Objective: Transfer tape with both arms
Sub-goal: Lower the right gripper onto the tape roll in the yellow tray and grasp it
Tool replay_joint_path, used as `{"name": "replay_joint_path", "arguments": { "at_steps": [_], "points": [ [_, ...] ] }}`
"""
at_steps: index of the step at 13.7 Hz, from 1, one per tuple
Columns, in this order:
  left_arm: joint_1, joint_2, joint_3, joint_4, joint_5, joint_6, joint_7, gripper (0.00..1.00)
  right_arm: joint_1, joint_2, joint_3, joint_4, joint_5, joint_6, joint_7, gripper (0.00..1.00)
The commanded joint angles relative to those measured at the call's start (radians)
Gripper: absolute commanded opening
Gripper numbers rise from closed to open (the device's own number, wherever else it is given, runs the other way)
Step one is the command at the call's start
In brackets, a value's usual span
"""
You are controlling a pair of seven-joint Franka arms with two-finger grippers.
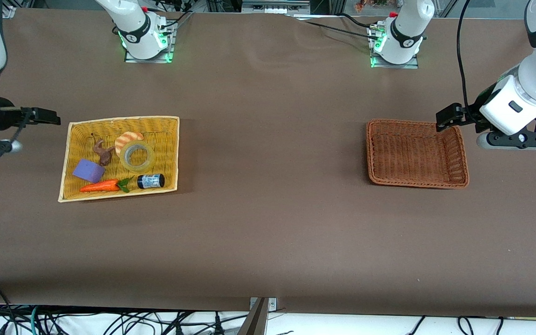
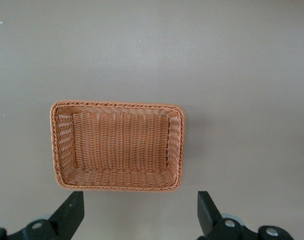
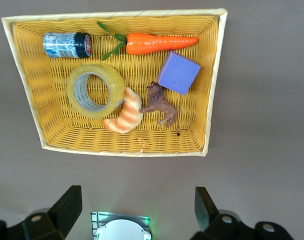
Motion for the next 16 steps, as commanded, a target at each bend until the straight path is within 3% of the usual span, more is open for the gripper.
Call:
{"name": "replay_joint_path", "arguments": {
  "at_steps": [1,5,8,12,16],
  "points": [
    [0.003,-0.001,-0.003,0.011,0.019,-0.015,-0.007,1.0,0.017,-0.023,0.012,-0.132,-0.004,0.135,0.046,1.0],
    [0.005,-0.001,-0.003,0.011,0.019,-0.015,-0.005,1.0,0.018,-0.03,0.09,-0.385,-0.005,0.454,0.136,1.0],
    [0.005,-0.001,-0.003,0.011,0.019,-0.015,-0.007,1.0,0.018,-0.027,0.097,-0.525,-0.005,0.65,0.138,1.0],
    [0.005,-0.001,-0.003,0.011,0.019,-0.015,-0.007,1.0,0.018,-0.014,0.097,-0.62,-0.014,0.808,0.136,1.0],
    [0.005,0.0,-0.003,0.011,0.019,-0.015,-0.007,1.0,0.018,0.037,0.097,-0.634,-0.014,0.905,0.136,1.0]
  ]
}}
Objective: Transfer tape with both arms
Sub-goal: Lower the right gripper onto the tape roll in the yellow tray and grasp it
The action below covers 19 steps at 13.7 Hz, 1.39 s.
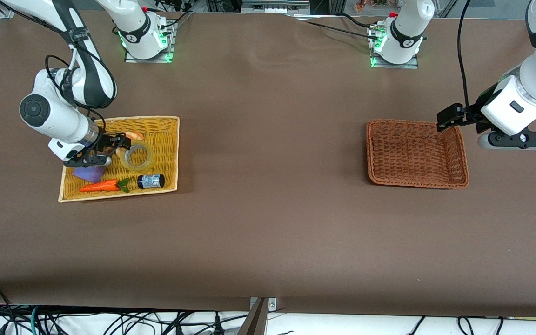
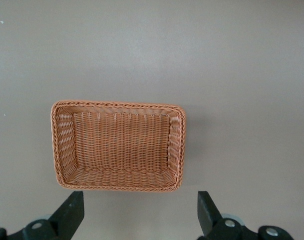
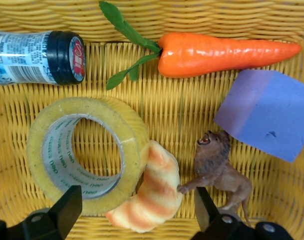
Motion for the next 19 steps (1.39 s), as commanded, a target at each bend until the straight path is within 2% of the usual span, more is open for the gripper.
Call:
{"name": "replay_joint_path", "arguments": {
  "at_steps": [1,7,9,10,11,13,15,17,19],
  "points": [
    [0.002,-0.001,-0.003,0.011,0.019,-0.015,-0.006,1.0,-0.004,0.029,0.003,-0.013,-0.014,0.07,0.008,1.0],
    [0.004,0.0,-0.002,0.009,0.019,-0.015,-0.006,1.0,-0.006,0.069,0.003,-0.025,-0.013,0.132,0.01,0.98],
    [0.004,0.003,0.0,0.009,0.019,-0.014,-0.006,1.0,-0.006,0.069,0.003,-0.025,-0.013,0.105,0.008,0.41],
    [0.004,0.003,0.0,0.009,0.019,-0.014,-0.006,1.0,-0.006,0.065,0.004,-0.023,-0.014,0.076,0.008,0.2],
    [0.004,0.002,0.0,0.009,0.019,-0.014,-0.006,1.0,-0.006,0.06,0.004,-0.02,-0.014,0.065,0.005,0.07],
    [0.004,0.003,0.0,0.009,0.019,-0.012,-0.006,1.0,-0.006,0.06,0.004,-0.017,-0.014,0.055,-0.003,0.0],
    [0.004,0.003,0.0,0.008,0.019,-0.014,-0.006,1.0,-0.006,0.03,0.006,-0.005,-0.014,0.02,-0.003,0.0],
    [0.004,0.008,0.003,0.009,0.019,-0.011,-0.005,1.0,-0.006,-0.033,0.043,0.077,-0.01,-0.137,0.008,0.0],
    [0.004,0.008,0.003,0.009,0.019,-0.009,-0.006,1.0,-0.006,-0.041,0.095,0.231,0.001,-0.355,0.045,0.0]
  ]
}}
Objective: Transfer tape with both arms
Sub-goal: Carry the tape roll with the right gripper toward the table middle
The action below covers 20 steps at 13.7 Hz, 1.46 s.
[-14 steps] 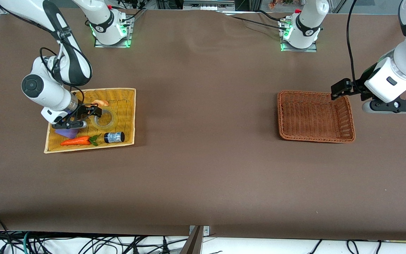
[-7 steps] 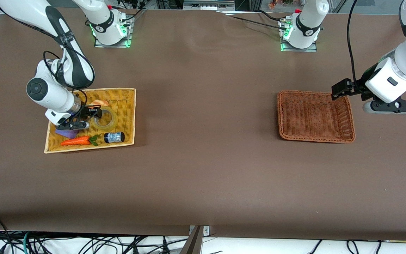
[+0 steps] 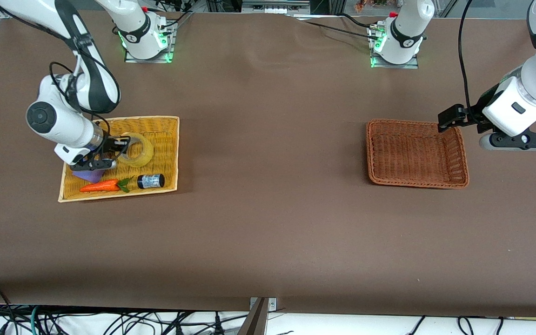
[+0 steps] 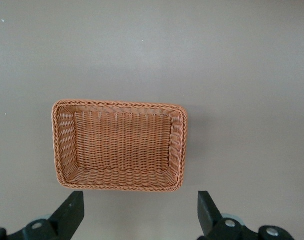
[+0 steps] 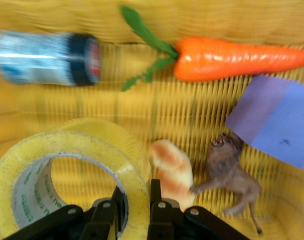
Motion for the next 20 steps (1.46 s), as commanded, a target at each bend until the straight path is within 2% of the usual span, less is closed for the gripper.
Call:
{"name": "replay_joint_path", "arguments": {
  "at_steps": [1,4,6,9,11,13,20],
  "points": [
    [0.001,0.007,0.001,0.008,0.019,-0.009,-0.006,1.0,-0.004,-0.043,0.102,0.187,0.007,-0.255,0.099,0.0],
    [0.004,0.016,0.002,0.01,0.02,0.008,-0.006,1.0,0.007,-0.027,0.285,0.282,0.007,-0.305,0.374,0.0],
    [0.005,0.017,0.002,0.01,0.02,0.01,-0.006,1.0,0.065,0.046,0.359,0.374,0.005,-0.298,0.539,0.0],
    [0.005,0.024,0.002,0.01,0.022,0.021,-0.006,1.0,0.25,0.21,0.356,0.555,-0.009,-0.293,0.771,0.0],
    [0.005,0.024,0.002,0.007,0.022,0.021,-0.006,1.0,0.329,0.313,0.356,0.637,-0.042,-0.243,0.874,0.0],
    [0.005,0.024,0.002,0.005,0.02,0.021,-0.006,1.0,0.379,0.382,0.354,0.654,-0.097,-0.174,0.945,0.0],
    [0.005,0.022,-0.001,0.005,0.009,0.018,-0.006,1.0,0.447,0.549,0.348,0.654,-0.177,-0.005,1.003,0.04]
  ]
}}
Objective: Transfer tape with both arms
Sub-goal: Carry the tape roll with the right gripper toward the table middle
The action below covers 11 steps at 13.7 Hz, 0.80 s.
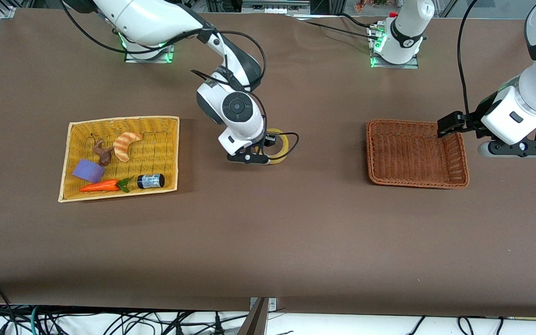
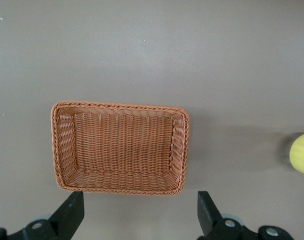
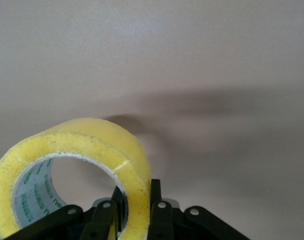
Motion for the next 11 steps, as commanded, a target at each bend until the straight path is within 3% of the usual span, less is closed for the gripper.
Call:
{"name": "replay_joint_path", "arguments": {
  "at_steps": [1,4,5,6,7,9,11],
  "points": [
    [0.005,-0.004,-0.005,0.005,0.009,-0.001,-0.005,1.0,0.028,0.053,-0.008,0.043,-0.031,0.039,0.026,0.05],
    [0.016,-0.004,-0.005,0.007,-0.007,-0.001,-0.005,1.0,0.039,0.084,-0.019,0.043,-0.051,0.065,0.026,0.09],
    [0.015,-0.004,-0.012,0.007,-0.012,-0.001,-0.006,1.0,0.039,0.089,-0.02,0.043,-0.051,0.067,0.026,0.28],
    [0.013,-0.001,-0.013,0.01,-0.012,-0.001,-0.006,1.0,0.039,0.09,-0.028,0.043,-0.054,0.067,0.025,0.83],
    [0.011,-0.001,-0.013,0.01,-0.012,-0.001,-0.006,1.0,0.039,0.086,-0.037,0.043,-0.088,0.065,0.012,1.0],
    [0.01,-0.001,-0.013,0.01,-0.007,-0.004,-0.005,1.0,0.038,0.051,-0.034,0.043,-0.192,0.051,0.0,1.0],
    [0.01,-0.001,-0.013,0.01,-0.003,-0.006,-0.003,1.0,0.004,-0.046,-0.034,0.045,-0.191,-0.036,-0.026,1.0]
  ]
}}
